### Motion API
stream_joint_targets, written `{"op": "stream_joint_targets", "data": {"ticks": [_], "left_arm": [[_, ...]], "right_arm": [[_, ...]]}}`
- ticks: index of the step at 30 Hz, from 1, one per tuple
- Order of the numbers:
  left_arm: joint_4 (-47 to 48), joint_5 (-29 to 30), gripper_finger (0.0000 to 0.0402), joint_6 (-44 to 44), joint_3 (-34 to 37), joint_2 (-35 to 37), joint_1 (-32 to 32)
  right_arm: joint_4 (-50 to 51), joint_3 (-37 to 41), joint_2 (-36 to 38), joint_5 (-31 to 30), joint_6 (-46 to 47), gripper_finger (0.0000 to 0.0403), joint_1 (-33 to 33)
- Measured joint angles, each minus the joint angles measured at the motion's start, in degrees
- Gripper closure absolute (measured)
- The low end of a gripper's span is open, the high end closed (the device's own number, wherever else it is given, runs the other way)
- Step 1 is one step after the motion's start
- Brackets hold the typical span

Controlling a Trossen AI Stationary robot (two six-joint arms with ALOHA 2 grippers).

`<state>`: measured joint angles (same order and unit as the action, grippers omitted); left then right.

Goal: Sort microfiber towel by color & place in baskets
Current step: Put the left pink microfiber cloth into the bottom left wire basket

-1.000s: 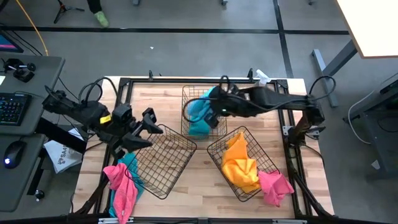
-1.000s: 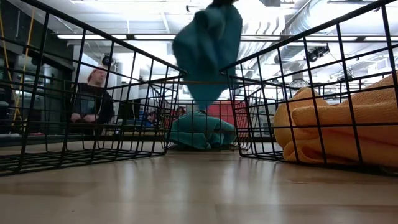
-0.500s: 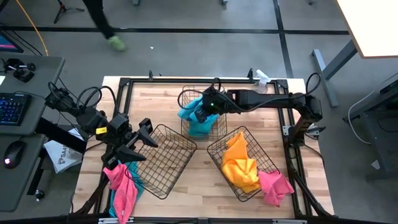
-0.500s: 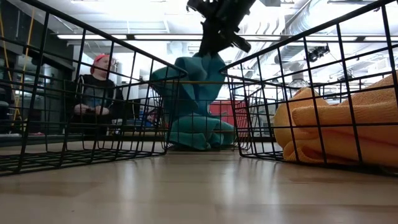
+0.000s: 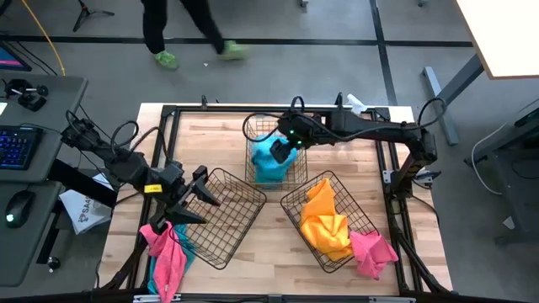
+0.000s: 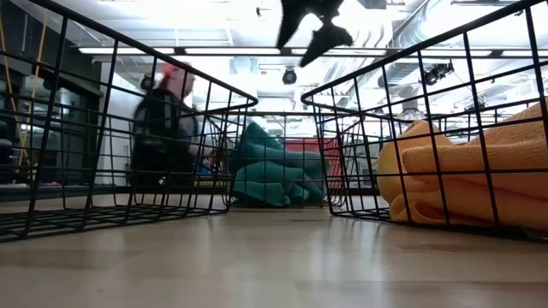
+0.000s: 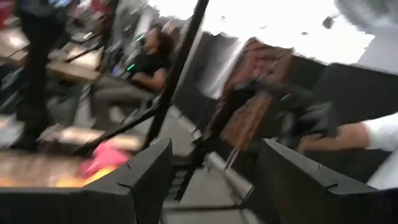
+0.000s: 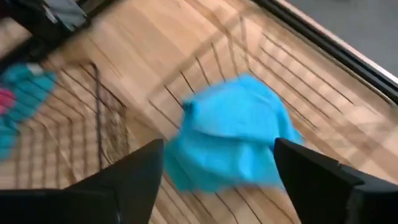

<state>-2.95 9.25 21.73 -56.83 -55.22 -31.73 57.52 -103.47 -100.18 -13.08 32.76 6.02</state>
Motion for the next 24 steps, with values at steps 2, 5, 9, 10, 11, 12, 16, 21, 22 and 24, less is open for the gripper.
{"op": "stream_joint_targets", "data": {"ticks": [2, 5, 9, 10, 11, 12, 16, 21, 22, 24], "left_arm": [[4.2, 2.7, 0.0172, 1.9, 0.0, -0.2, 0.0], [12.8, 6.2, 0.0172, 6.1, -0.2, -0.6, 0.2], [35.7, 5.5, 0.0172, 12.5, -6.0, -2.6, 1.3], [42.9, 5.0, 0.0172, 14.2, -8.3, -3.4, 1.9], [49.8, 4.8, 0.0172, 16.1, -10.6, -4.2, 2.6], [56.0, 4.8, 0.0172, 17.9, -12.6, -4.9, 3.5], [72.8, 6.0, 0.0172, 27.6, -15.3, -5.7, 7.2], [83.4, -3.3, 0.0172, 39.7, -10.5, -4.5, 15.4], [83.8, -6.0, 0.0172, 41.4, -8.7, -3.9, 16.9], [83.4, -10.1, 0.0172, 43.9, -5.1, -2.8, 19.6]], "right_arm": [[6.0, -2.5, 0.0, 0.0, -0.9, 0.0098, -0.4], [13.6, -5.5, 0.3, -1.3, -3.3, 0.0097, -2.1], [20.0, -5.5, 2.4, -8.3, -5.9, 0.0096, -5.5], [20.8, -4.7, 3.4, -10.1, -6.3, 0.0096, -6.2], [21.1, -3.5, 4.5, -11.6, -6.5, 0.0096, -6.8], [21.1, -2.2, 5.6, -12.6, -6.9, 0.0096, -7.3], [20.9, 4.6, 10.7, -13.3, -7.8, 0.0096, -7.8], [14.0, 16.6, 19.5, -13.3, -7.8, 0.0096, -7.4], [11.1, 19.5, 21.4, -12.6, -7.8, 0.0096, -7.2], [5.2, 24.9, 24.8, -10.3, -7.6, 0.0096, -6.7]]}}
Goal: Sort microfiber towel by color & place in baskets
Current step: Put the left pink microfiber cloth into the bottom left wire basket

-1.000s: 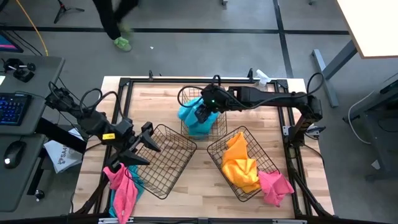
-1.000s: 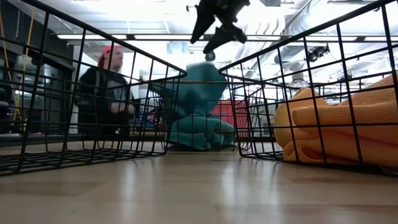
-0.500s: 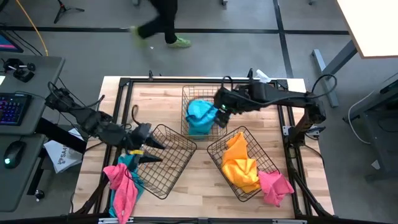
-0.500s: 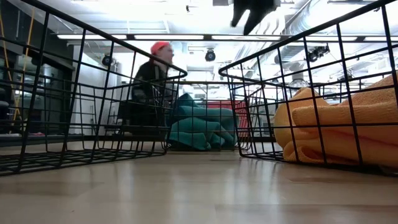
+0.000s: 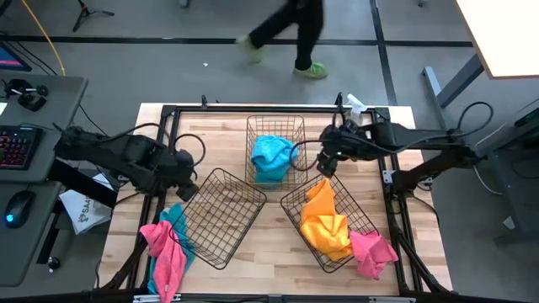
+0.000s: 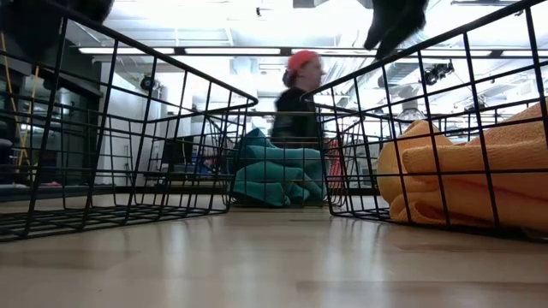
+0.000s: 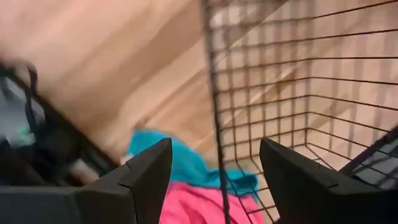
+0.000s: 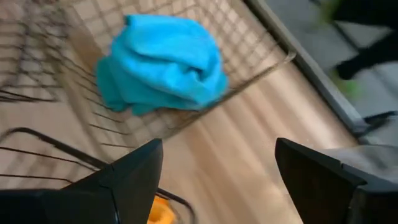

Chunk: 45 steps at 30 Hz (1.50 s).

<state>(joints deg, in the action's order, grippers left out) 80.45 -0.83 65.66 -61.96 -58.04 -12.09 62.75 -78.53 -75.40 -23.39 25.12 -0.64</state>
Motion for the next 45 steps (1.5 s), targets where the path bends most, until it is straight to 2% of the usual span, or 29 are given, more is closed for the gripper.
{"op": "stream_joint_targets", "data": {"ticks": [3, 7, 14, 17, 20, 24, 27, 36, 41, 45], "left_arm": [[-0.5, -3.3, 0.0172, 2.8, 5.0, 1.2, 2.8], [0.4, -5.0, 0.0172, 4.1, 10.6, 1.8, 5.2], [-0.3, -10.6, 0.0172, -2.4, 18.9, 0.5, 8.8], [0.4, -10.9, 0.0172, -5.6, 19.6, -0.1, 11.0], [-0.1, -14.1, 0.0176, -13.5, 19.0, 0.0, 12.7], [0.2, -21.6, 0.0191, -28.5, 18.1, 1.0, 13.2], [-0.9, -23.5, 0.0205, -34.6, 17.9, 1.1, 12.3], [1.8, -25.1, 0.0260, -39.7, 17.9, -0.8, 3.9], [4.7, -32.3, 0.0281, -35.9, 17.1, 1.1, -2.2], [3.7, -33.6, 0.0284, -28.0, 15.2, 3.0, -6.2]], "right_arm": [[-6.3, 6.4, 4.0, 4.3, 1.3, 0.0096, 0.7], [-8.6, 11.0, 6.7, 7.6, 4.2, 0.0096, 0.7], [-12.4, 11.6, 7.0, 8.6, 5.9, 0.0096, 0.5], [-15.8, 11.6, 7.0, 8.6, 5.9, 0.0096, 0.5], [-19.1, 11.6, 7.0, 8.6, 5.9, 0.0096, 0.5], [-21.4, 11.6, 7.0, 8.6, 5.9, 0.0096, 0.5], [-21.4, 11.6, 6.9, 8.6, 6.2, 0.0096, 0.5], [-21.4, 11.6, 6.9, 8.9, 9.6, 0.0096, 0.5], [-21.4, 11.6, 6.9, 8.9, 10.0, 0.0096, 0.5], [-21.5, 11.6, 6.9, 8.9, 10.0, 0.0096, 0.5]]}}
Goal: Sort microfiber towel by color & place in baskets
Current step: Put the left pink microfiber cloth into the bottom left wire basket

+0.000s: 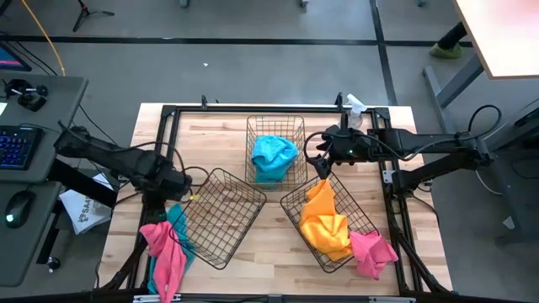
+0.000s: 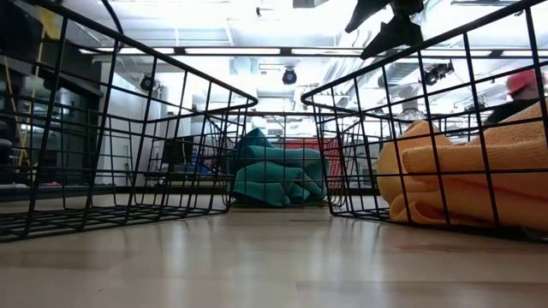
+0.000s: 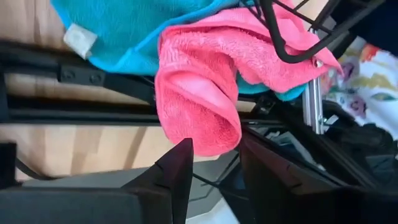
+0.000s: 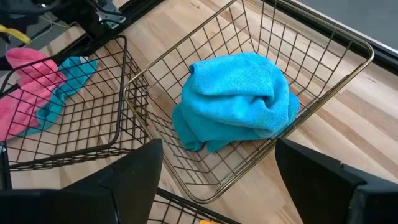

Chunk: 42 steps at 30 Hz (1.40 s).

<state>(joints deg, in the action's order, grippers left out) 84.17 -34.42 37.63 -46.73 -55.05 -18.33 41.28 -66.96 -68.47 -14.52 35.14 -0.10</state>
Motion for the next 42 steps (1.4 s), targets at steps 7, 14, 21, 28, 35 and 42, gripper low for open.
{"op": "stream_joint_targets", "data": {"ticks": [7, 14, 21, 28, 35, 42], "left_arm": [[-4.8, 2.4, 0.0274, 14.8, 0.0, 0.6, -8.9], [-6.0, 3.7, 0.0229, 27.2, 0.0, -1.1, -20.9], [-13.4, 6.1, 0.0195, 36.6, 0.0, -4.9, -27.9], [-13.4, 9.5, 0.0190, 41.0, 0.0, -9.0, -30.2], [-15.7, 9.5, 0.0190, 41.7, 0.0, -14.2, -31.7], [-16.2, 9.5, 0.0246, 41.4, -0.8, -15.4, -31.7]], "right_arm": [[0.0, 0.0, 0.0, 0.0, 0.7, 0.0096, 0.0], [0.0, 0.0, 0.0, 0.0, 0.9, 0.0096, 0.0], [0.0, 0.0, 0.0, 0.0, 0.9, 0.0096, 0.0], [0.0, 0.0, 0.0, 0.0, 0.9, 0.0096, 0.0], [0.0, 0.0, 0.0, -0.1, 0.9, 0.0096, 0.0], [0.0, 0.0, 0.0, -0.4, 0.9, 0.0096, 0.1]]}}
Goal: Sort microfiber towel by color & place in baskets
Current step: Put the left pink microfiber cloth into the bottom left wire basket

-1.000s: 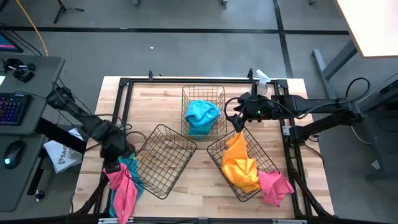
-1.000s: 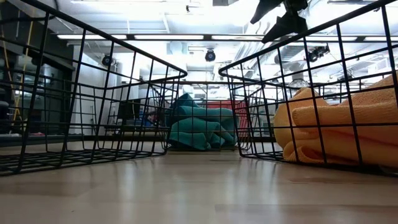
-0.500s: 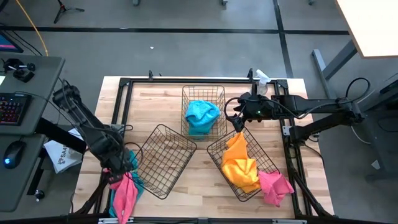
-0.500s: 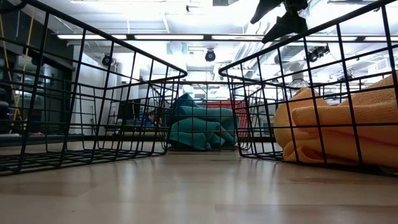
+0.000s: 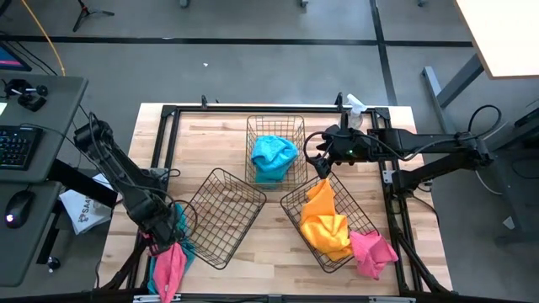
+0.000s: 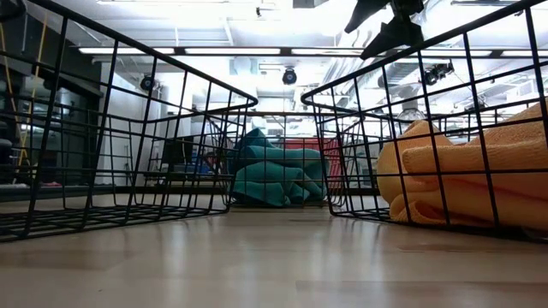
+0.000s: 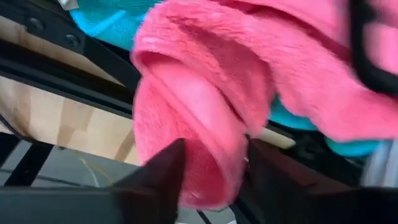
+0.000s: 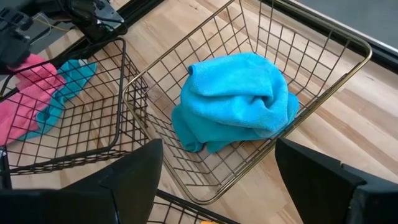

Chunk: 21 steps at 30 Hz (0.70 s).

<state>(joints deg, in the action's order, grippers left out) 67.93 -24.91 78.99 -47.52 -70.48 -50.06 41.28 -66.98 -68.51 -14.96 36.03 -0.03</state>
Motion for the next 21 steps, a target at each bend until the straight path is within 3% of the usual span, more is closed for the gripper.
{"op": "stream_joint_targets", "data": {"ticks": [4, 5, 10, 13, 17, 21], "left_arm": [[3.1, 0.0, 0.0372, 1.1, -3.9, 2.5, 0.0], [4.2, 0.0, 0.0384, 2.0, -5.2, 3.4, 0.0], [9.7, 0.4, 0.0399, 6.1, -14.4, 9.0, 0.0], [10.8, 4.2, 0.0395, 6.5, -18.1, 11.5, 0.0], [12.1, 11.5, 0.0393, 6.2, -16.8, 11.6, 0.1], [11.2, 8.7, 0.0371, 4.6, -12.3, 9.3, 0.0]], "right_arm": [[0.0, 0.0, 0.0, -1.1, 0.0, 0.0096, 0.0], [0.0, 0.0, 0.0, -1.1, 0.0, 0.0096, 0.0], [0.0, 0.0, 0.0, -1.1, -0.4, 0.0096, 0.0], [0.0, 0.0, 0.0, -1.5, -1.4, 0.0096, 0.0], [0.0, 0.0, 0.0, -1.6, -1.5, 0.0096, 0.0], [0.1, 0.0, 0.0, -1.6, -1.4, 0.0096, 0.0]]}}
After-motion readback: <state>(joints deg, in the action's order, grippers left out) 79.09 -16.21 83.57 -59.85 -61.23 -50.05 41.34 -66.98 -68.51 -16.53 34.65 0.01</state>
